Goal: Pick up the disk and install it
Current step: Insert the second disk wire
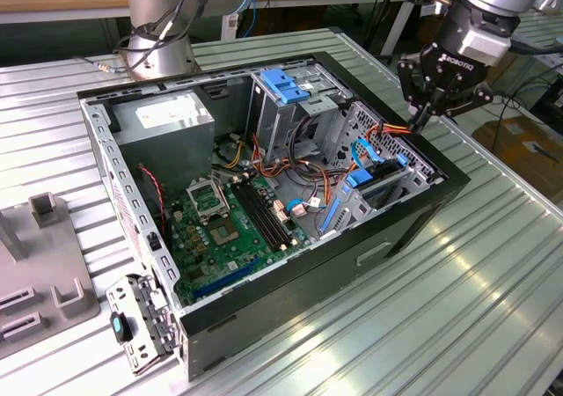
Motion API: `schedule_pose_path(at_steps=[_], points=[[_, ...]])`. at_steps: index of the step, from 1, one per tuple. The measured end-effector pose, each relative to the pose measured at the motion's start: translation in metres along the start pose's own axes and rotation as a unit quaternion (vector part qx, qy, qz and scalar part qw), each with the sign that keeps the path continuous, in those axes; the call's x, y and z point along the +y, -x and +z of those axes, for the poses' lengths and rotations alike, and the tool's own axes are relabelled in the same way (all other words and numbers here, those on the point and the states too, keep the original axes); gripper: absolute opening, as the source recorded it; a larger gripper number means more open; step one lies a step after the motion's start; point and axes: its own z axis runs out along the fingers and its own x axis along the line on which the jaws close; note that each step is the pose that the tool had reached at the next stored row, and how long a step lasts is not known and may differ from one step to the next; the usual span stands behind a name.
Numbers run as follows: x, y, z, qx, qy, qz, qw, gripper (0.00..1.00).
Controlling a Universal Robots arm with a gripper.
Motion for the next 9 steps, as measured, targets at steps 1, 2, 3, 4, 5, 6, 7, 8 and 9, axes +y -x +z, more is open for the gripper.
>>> schedule_pose_path(at_steps=[1,2,3,4,5,6,7,8,9], points=[[0.0,0.0,0.0,-0.0001,0.0001,0.007,0.99998,0.16],[0.0,0.0,0.0,-0.0001,0.0001,0.007,0.99997,0.16],[0.0,0.0,0.0,-0.0001,0.0001,0.007,0.99997,0.16],[0.0,0.0,0.0,-0.0001,0.0001,0.008,0.99997,0.16],[0.0,0.0,0.0,-0.0001,0.0001,0.008,0.99997,0.16],[0.0,0.0,0.0,-0.0001,0.0001,0.008,0.99997,0.16],[0.0,0.0,0.0,-0.0001,0.0001,0.008,0.99997,0.16],[0.0,0.0,0.0,-0.0001,0.0001,0.008,0.99997,0.16],[0.0,0.0,0.0,-0.0001,0.0001,0.008,0.99997,0.16]])
